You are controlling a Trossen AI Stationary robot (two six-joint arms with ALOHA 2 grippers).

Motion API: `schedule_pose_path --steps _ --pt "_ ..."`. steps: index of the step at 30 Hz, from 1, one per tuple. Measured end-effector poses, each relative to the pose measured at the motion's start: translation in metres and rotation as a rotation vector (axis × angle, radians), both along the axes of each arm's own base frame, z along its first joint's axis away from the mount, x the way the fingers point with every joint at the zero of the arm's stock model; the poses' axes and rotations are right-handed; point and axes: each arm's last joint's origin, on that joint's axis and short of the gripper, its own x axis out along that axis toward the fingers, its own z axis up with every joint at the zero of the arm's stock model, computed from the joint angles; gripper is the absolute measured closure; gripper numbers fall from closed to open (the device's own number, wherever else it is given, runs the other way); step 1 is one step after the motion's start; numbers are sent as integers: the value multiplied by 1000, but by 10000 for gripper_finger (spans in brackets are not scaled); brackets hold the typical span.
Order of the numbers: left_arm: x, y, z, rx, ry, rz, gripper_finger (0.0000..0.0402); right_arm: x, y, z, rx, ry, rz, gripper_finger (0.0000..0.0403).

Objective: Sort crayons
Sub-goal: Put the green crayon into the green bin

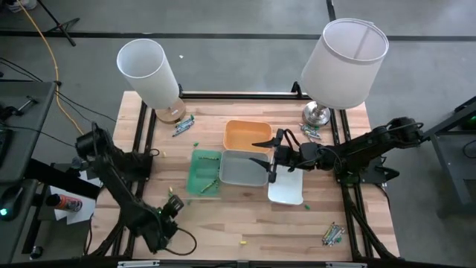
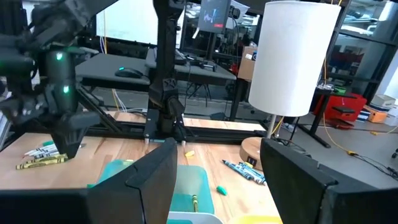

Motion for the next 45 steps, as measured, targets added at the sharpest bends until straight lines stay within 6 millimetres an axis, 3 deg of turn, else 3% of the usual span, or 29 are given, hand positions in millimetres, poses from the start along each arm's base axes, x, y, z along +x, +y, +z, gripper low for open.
schedule_pose_path --steps 8,23,45 --pt "-6 -8 -16 -16 144 -20 245 0 0 0 -8 1 -1 179" --pt "-1 -12 -16 -49 117 -172 245 0 0 -1 -9 8 -2 179" --pt "1 -6 -29 -97 146 -179 245 0 0 -1 -11 17 -3 179"
